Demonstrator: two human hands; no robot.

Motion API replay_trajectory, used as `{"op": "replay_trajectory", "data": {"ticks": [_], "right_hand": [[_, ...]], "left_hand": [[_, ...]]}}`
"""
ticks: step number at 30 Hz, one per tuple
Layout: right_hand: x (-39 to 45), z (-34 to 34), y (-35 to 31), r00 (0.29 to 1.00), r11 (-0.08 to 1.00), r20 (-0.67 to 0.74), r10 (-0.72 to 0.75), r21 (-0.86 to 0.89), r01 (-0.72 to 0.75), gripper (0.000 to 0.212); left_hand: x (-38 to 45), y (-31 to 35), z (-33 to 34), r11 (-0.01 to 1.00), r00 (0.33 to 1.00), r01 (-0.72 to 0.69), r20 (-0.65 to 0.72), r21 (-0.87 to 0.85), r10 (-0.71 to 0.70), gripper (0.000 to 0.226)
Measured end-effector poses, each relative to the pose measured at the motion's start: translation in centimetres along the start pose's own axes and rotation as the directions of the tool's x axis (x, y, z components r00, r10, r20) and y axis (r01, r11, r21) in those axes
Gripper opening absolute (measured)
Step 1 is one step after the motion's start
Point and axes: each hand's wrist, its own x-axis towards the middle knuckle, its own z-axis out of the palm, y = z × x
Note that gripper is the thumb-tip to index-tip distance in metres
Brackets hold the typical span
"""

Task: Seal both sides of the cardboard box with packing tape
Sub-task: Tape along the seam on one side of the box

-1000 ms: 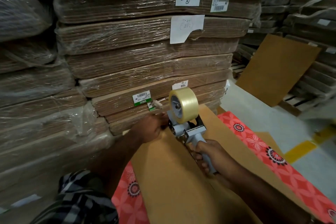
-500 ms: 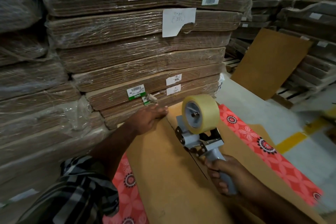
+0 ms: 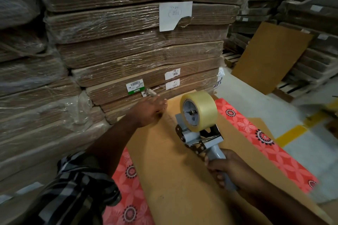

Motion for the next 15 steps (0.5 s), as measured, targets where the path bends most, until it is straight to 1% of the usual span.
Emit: {"op": "replay_trajectory", "data": {"ticks": [1, 3, 4, 5, 7, 8, 10, 12, 15], "right_hand": [[-0.1, 0.1, -0.1, 1.0, 1.0, -0.001, -0.006, 0.003, 0.006, 0.01], [-0.3, 0.4, -0.6, 0.999, 0.999, 0.003, -0.037, 0.02, 0.037, 0.01], [-0.3, 0.4, -0.8, 0.998, 0.998, 0.0, -0.057, 0.019, 0.057, 0.01], [-0.2, 0.4, -1.0, 0.998, 0.997, -0.003, -0.071, 0.015, 0.071, 0.01], [-0.1, 0.3, -1.4, 0.996, 0.996, -0.018, -0.084, 0.01, 0.084, 0.011], [-0.1, 0.2, -1.5, 0.996, 0.996, -0.022, -0.085, 0.014, 0.085, 0.011], [-0.1, 0.0, -1.4, 0.997, 0.997, -0.025, -0.076, 0.014, 0.077, 0.018], [-0.3, -0.2, -1.0, 0.998, 0.998, -0.021, -0.066, -0.006, 0.066, 0.018], [-0.5, 0.2, -0.5, 0.998, 0.998, -0.002, -0.06, -0.01, 0.06, 0.023]], "left_hand": [[-0.1, 0.6, -0.1, 1.0, 1.0, 0.0, -0.017, -0.011, 0.0, 0.064], [-0.5, 1.7, 0.0, 0.998, 0.998, -0.018, -0.06, -0.066, 0.014, 0.05], [-0.8, 2.1, 0.2, 0.997, 0.998, -0.036, -0.051, -0.075, 0.032, 0.044], [-1.0, 2.5, 0.4, 0.996, 0.998, -0.057, -0.022, -0.075, 0.056, 0.048], [-1.3, 3.1, 0.7, 0.994, 0.996, -0.077, 0.046, -0.08, 0.08, 0.072], [-1.3, 3.1, 0.6, 0.994, 0.995, -0.068, 0.072, -0.086, 0.074, 0.08], [-1.1, 3.1, 0.6, 0.994, 0.991, -0.056, 0.114, -0.093, 0.066, 0.085], [-1.2, 3.2, 0.5, 0.994, 0.991, -0.043, 0.118, -0.103, 0.055, 0.082], [-1.2, 2.8, 0.3, 0.992, 0.997, 0.041, 0.066, -0.117, -0.033, 0.061]]}}
